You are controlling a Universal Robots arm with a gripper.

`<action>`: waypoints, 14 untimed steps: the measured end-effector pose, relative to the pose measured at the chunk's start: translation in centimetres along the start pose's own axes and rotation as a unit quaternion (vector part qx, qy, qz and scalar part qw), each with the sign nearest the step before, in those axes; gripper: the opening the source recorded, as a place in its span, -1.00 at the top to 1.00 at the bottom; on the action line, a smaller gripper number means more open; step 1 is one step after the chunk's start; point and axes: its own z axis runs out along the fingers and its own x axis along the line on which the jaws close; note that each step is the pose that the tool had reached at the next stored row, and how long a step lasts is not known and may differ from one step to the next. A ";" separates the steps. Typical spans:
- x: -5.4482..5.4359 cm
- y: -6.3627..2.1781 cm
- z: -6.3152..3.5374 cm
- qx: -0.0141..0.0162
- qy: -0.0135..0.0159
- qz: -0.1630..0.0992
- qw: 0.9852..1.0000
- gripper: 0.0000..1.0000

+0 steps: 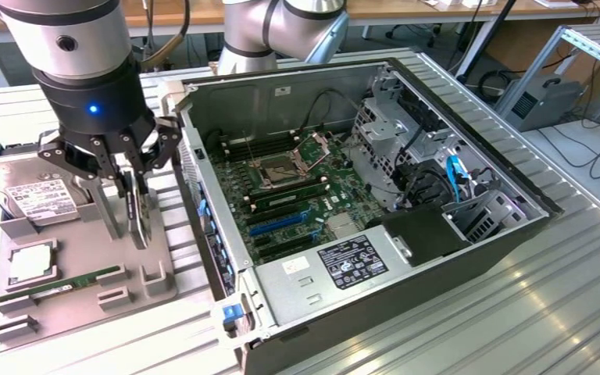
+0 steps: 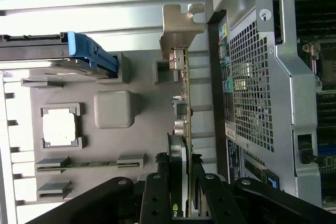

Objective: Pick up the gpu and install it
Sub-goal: 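Pick up the gpu and move the gpu toward the slot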

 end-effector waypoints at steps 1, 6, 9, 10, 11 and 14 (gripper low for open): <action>0.0 0.00 -0.06 0.000 0.000 0.000 1.000 0.46; 0.0 0.02 -0.36 0.000 0.000 0.000 1.000 0.46; 0.0 0.02 -0.50 0.000 0.000 0.000 1.000 0.46; 0.0 0.03 -0.60 0.000 0.000 0.000 1.000 0.46; 0.0 0.03 -0.68 0.000 0.000 0.000 1.000 0.46; 0.0 0.04 -0.87 0.000 0.000 0.000 1.000 0.46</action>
